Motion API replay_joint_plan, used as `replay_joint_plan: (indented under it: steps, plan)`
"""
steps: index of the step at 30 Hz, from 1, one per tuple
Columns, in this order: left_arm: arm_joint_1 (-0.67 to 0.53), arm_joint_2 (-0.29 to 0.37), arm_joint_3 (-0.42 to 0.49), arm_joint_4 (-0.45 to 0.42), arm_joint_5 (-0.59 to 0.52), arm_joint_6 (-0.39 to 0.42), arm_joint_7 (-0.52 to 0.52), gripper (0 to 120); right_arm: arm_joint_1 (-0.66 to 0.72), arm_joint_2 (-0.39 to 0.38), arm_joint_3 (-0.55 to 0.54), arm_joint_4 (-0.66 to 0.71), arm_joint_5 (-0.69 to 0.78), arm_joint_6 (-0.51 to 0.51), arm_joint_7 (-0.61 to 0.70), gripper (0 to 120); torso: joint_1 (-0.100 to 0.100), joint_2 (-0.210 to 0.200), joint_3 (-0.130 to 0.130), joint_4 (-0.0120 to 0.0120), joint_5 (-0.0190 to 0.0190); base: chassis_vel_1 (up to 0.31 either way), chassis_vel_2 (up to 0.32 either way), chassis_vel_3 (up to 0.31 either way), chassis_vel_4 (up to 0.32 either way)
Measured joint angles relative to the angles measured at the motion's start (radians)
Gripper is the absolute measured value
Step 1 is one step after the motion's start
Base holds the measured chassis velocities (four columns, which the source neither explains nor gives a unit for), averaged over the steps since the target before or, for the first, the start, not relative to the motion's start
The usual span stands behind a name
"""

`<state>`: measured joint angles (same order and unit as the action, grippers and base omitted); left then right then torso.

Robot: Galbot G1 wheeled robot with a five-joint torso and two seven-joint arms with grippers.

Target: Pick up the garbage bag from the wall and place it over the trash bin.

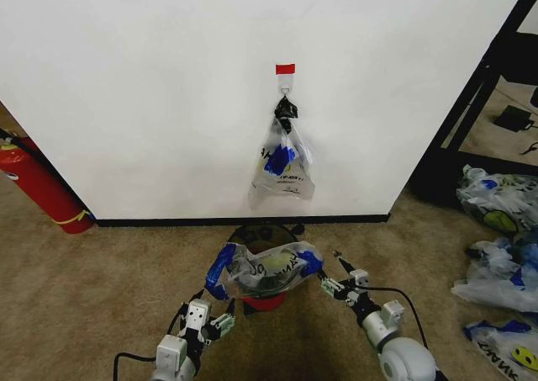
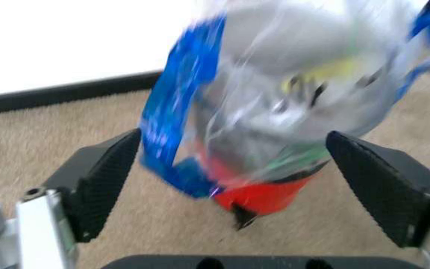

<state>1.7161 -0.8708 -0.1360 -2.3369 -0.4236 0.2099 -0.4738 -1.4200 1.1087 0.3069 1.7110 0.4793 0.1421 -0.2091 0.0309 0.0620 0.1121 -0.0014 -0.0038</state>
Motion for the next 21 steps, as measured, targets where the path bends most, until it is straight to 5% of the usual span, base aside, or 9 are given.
replay_joint_plan:
  steps: [12, 20, 21]
  plan:
    - [0.013, 0.054, -0.056, -0.115, 0.002, 0.032, -0.024, 100, -0.033, -0.059, 0.104, -0.01, -0.179, 0.105, -0.113, 100, 0.0, 0.0, 0.0, 0.0001, 0.0, 0.0, 0.0, 0.0, 0.0]
    - [-0.226, 0.124, -0.114, -0.085, -0.204, 0.123, 0.006, 100, -0.062, -0.114, 0.198, -0.012, -0.165, 0.14, -0.283, 100, 0.0, 0.0, 0.0, -0.0014, -0.0002, 0.0, 0.0, 0.0, 0.0]
    - [-0.236, 0.127, -0.126, -0.074, -0.219, 0.135, 0.015, 100, -0.05, -0.126, 0.194, -0.024, -0.157, 0.146, -0.32, 100, 0.0, 0.0, 0.0, -0.0001, 0.0, 0.0, 0.0, 0.0, 0.0]
